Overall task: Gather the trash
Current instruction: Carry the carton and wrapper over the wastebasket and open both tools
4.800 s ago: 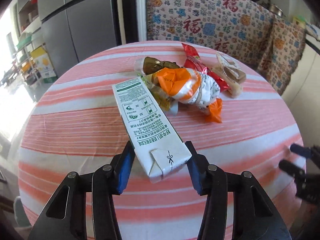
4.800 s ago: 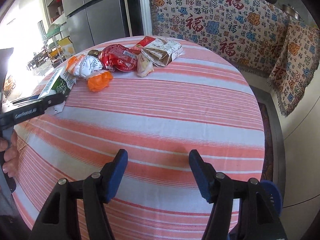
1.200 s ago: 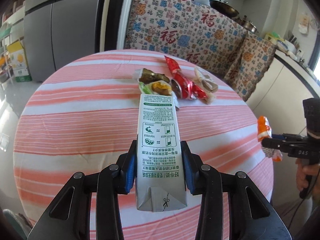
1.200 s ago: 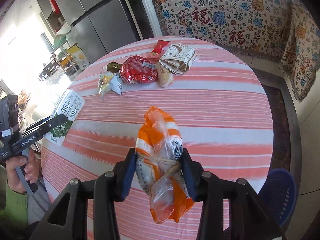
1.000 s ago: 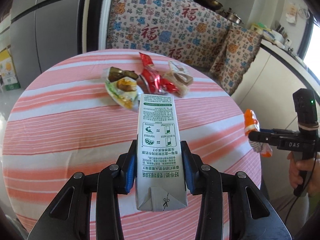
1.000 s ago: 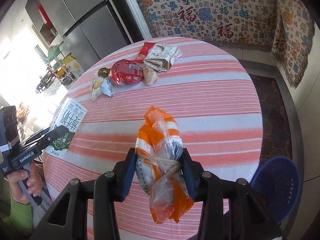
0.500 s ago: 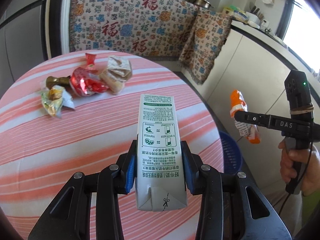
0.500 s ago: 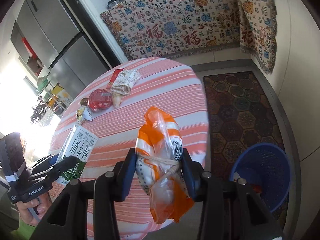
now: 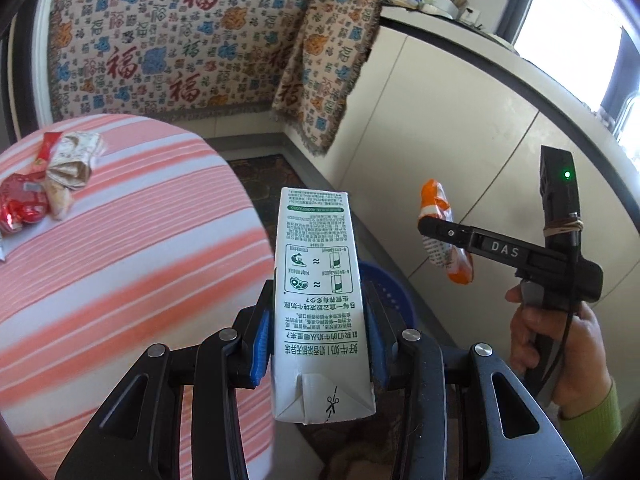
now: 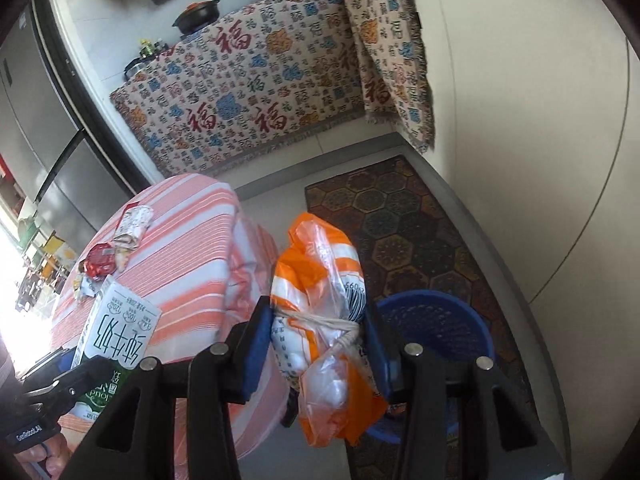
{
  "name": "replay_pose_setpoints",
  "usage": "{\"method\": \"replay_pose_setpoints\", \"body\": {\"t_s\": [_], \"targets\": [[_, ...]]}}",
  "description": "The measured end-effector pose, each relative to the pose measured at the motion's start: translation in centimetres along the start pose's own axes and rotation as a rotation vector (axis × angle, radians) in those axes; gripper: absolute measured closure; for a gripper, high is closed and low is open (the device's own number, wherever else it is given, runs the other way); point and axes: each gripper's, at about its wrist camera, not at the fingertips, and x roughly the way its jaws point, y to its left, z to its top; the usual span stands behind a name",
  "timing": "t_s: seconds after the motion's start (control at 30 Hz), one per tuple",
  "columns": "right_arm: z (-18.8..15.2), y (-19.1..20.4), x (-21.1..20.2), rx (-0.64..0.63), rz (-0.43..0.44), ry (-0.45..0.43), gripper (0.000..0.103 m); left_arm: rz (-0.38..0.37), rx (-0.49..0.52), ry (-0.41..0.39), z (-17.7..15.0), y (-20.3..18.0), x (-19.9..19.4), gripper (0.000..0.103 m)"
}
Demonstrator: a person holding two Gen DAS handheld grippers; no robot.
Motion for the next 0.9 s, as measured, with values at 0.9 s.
{"method": "replay_pose_setpoints", "body": {"t_s": [0.9], "targets": [[0.4,-9.7,1.4,0.182,-0.044,0.003,0.058,-0.047,0.092,0.106,0.7,-7.9,13.1,0.062]]}}
